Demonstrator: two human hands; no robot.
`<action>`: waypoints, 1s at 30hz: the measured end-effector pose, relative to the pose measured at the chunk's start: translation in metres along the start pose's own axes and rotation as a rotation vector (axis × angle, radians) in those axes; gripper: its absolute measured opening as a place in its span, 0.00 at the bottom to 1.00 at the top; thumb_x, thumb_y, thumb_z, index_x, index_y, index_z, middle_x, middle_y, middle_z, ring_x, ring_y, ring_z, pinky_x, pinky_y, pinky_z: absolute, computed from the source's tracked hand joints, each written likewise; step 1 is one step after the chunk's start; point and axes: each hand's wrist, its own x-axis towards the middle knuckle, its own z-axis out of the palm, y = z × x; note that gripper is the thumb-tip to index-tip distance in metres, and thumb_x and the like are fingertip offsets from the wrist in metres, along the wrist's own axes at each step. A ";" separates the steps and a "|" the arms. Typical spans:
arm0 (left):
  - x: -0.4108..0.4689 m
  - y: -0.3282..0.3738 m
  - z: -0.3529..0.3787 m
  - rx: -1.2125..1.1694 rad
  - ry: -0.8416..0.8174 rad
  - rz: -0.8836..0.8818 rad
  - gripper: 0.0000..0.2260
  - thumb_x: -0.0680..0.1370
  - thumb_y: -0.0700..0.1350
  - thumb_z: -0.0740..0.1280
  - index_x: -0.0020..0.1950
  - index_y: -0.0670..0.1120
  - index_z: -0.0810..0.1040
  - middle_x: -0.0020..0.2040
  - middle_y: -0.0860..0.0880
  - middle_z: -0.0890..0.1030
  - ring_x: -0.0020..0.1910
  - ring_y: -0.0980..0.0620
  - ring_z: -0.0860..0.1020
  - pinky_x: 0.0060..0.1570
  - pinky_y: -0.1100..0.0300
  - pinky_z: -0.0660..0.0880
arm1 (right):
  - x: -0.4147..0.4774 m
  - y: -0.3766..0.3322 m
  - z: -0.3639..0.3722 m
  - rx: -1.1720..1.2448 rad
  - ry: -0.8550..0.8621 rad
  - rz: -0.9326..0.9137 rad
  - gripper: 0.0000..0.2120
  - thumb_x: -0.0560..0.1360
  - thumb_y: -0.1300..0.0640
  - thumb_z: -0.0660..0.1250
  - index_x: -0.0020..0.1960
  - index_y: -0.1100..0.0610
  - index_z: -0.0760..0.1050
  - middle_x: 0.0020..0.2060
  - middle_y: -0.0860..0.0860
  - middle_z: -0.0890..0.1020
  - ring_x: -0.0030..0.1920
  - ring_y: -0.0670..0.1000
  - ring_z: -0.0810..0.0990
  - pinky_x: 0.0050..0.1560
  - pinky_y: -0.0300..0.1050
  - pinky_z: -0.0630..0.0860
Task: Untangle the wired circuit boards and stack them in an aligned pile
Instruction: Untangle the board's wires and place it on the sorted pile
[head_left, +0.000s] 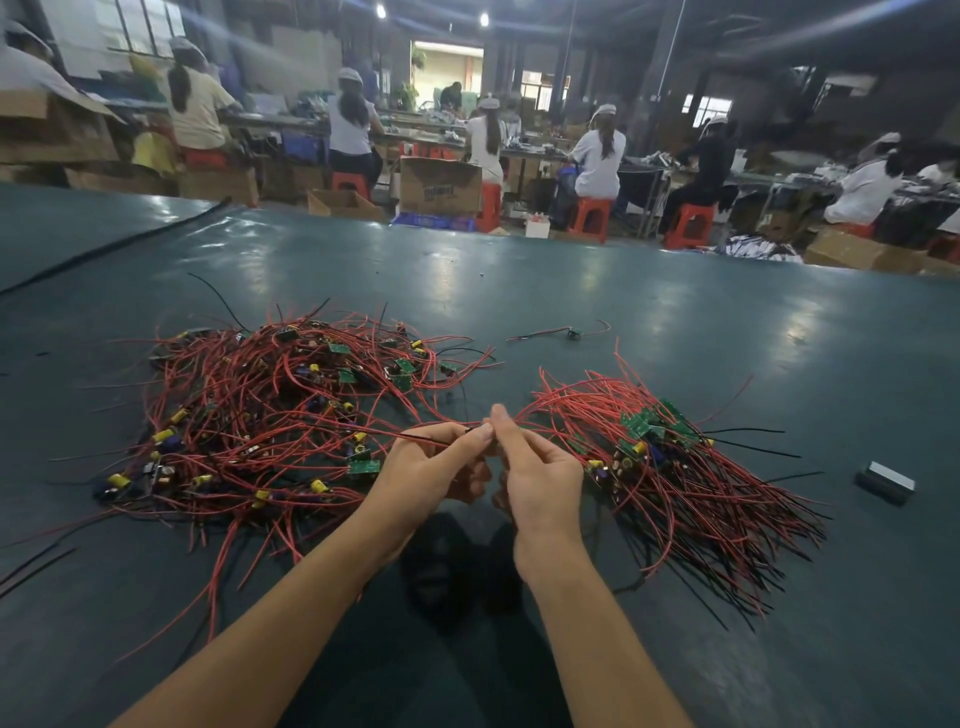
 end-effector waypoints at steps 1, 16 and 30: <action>0.001 0.000 -0.001 0.016 0.009 0.004 0.11 0.74 0.52 0.73 0.38 0.45 0.84 0.31 0.47 0.80 0.29 0.52 0.78 0.33 0.61 0.75 | -0.001 0.000 0.001 -0.006 -0.001 -0.014 0.12 0.74 0.54 0.73 0.32 0.52 0.85 0.32 0.52 0.85 0.35 0.52 0.83 0.48 0.53 0.81; -0.001 0.010 0.000 -0.029 0.071 0.103 0.17 0.72 0.43 0.66 0.22 0.47 0.77 0.24 0.49 0.75 0.22 0.53 0.70 0.27 0.63 0.70 | 0.023 -0.024 -0.037 0.258 0.181 0.027 0.11 0.78 0.56 0.69 0.39 0.59 0.84 0.23 0.45 0.70 0.19 0.42 0.60 0.19 0.34 0.57; -0.004 -0.001 -0.006 0.836 0.190 0.675 0.04 0.73 0.39 0.75 0.46 0.41 0.84 0.36 0.51 0.82 0.33 0.56 0.78 0.36 0.66 0.75 | -0.001 -0.003 -0.007 -0.260 -0.173 -0.037 0.12 0.72 0.48 0.75 0.32 0.51 0.83 0.30 0.49 0.84 0.29 0.44 0.81 0.24 0.37 0.72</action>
